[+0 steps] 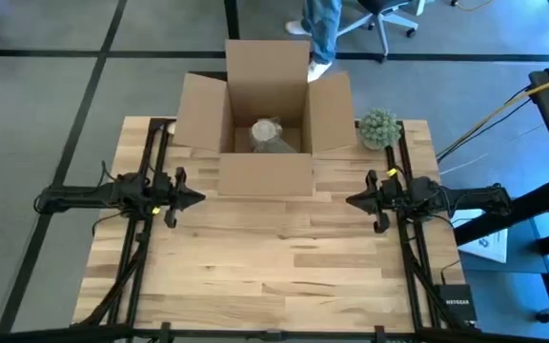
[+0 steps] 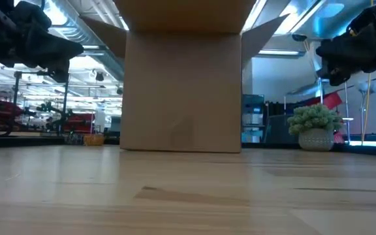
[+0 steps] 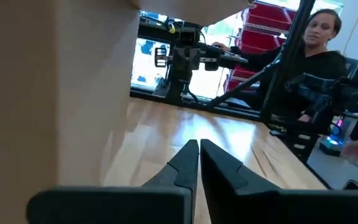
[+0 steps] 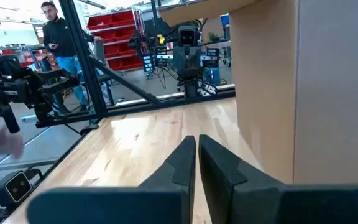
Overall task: Wrap mug
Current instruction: Return to Home Position
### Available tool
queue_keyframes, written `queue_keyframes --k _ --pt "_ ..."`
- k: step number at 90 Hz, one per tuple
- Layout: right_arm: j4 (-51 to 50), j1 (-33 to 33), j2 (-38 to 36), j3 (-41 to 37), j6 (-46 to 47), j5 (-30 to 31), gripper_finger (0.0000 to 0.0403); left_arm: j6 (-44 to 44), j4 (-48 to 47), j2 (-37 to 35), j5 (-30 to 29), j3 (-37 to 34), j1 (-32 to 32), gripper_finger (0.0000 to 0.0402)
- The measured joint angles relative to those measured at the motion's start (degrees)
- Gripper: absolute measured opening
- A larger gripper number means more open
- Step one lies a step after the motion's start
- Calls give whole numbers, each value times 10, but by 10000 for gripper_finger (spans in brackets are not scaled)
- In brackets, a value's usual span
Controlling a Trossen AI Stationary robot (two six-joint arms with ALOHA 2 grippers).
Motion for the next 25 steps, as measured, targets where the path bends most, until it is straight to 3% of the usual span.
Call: queue_keyframes --k 25 --pt "0 0 0 0 1 0 5 -12 0 0 -1 0 0 0"
